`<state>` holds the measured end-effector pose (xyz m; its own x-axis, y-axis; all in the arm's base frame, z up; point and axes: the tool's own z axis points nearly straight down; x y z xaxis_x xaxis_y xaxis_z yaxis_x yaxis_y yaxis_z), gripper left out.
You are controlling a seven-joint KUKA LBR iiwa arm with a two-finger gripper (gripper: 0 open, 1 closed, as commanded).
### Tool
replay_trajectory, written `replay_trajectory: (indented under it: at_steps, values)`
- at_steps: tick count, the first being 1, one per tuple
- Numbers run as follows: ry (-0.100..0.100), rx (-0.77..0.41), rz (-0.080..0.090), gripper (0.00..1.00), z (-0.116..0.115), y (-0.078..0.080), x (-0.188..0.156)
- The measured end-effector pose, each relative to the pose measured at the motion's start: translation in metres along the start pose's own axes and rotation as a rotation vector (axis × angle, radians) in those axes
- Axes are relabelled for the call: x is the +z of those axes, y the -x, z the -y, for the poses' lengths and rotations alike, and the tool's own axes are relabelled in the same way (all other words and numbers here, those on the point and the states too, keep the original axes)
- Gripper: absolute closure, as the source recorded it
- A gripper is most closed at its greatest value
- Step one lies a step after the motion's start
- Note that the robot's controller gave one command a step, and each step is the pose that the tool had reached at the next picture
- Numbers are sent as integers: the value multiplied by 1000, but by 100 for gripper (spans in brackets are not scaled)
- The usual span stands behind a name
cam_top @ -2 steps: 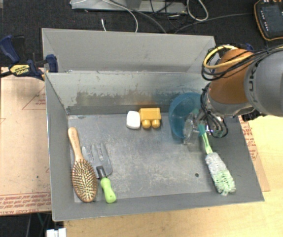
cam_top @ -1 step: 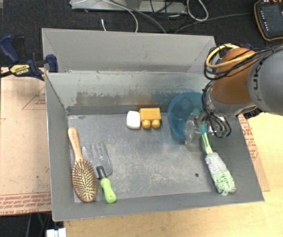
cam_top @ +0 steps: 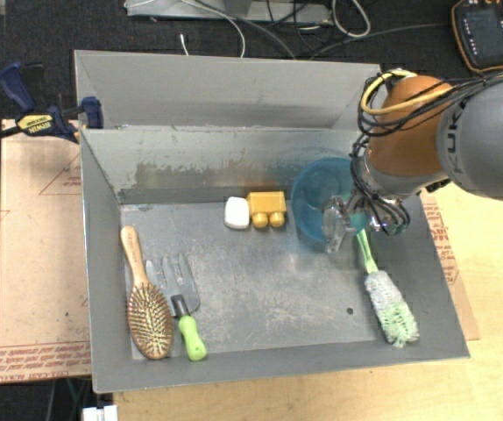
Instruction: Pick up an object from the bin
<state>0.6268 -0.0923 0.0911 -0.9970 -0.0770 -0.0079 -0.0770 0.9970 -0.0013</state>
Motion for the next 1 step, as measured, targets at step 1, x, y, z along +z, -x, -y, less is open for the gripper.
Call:
replay_trajectory:
  at_steps: [1]
  values:
    - [3, -150, -6, 100, 24, -20, -106]
